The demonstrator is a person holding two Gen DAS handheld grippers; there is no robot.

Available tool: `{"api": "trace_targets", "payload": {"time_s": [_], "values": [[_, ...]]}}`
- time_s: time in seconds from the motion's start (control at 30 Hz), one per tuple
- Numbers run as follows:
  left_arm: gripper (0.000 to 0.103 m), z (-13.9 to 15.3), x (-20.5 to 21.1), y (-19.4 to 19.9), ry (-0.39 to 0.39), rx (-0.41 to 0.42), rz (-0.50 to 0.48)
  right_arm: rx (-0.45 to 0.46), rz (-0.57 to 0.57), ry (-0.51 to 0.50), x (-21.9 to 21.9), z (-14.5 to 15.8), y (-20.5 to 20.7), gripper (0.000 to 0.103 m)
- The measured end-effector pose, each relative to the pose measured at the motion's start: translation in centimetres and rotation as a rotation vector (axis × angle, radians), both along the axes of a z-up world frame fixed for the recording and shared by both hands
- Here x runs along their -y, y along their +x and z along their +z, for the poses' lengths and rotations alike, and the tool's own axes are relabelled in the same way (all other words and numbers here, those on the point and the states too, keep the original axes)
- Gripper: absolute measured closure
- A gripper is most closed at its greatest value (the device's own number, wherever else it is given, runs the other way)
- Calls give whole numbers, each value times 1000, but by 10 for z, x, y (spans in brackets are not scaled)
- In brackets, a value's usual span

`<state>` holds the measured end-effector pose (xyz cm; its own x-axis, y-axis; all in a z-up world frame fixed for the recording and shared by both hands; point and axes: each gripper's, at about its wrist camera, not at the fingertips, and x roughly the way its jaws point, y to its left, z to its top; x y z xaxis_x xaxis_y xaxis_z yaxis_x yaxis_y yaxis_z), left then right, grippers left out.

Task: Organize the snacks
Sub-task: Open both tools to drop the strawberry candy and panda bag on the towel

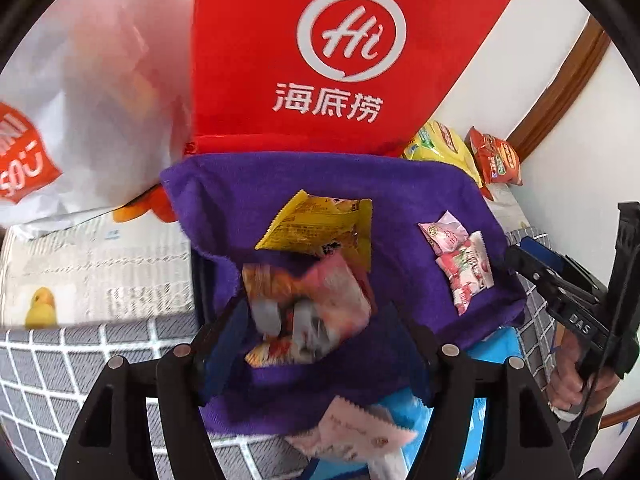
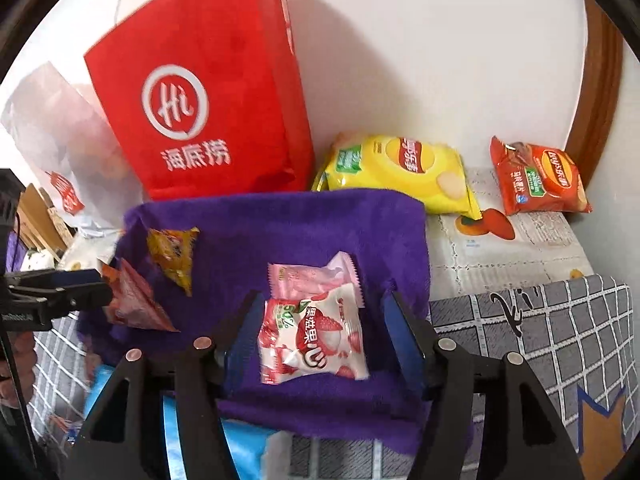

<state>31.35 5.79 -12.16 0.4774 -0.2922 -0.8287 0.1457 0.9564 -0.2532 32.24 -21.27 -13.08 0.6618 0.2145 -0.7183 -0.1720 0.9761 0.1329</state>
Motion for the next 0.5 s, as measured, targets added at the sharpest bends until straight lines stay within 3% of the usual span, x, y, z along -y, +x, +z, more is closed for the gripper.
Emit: {"api": "trace_targets", "payload": {"time_s": [0.23, 0.4, 0.5], "values": [[31, 15, -23, -29, -17, 13, 60, 45, 103, 21, -40, 24, -40, 41], [31, 20, -50, -53, -7, 17, 124, 43, 214, 19, -85, 25, -66, 42], [31, 21, -67, -67, 6, 22, 158, 32, 308, 16, -119, 20, -77, 52]]}}
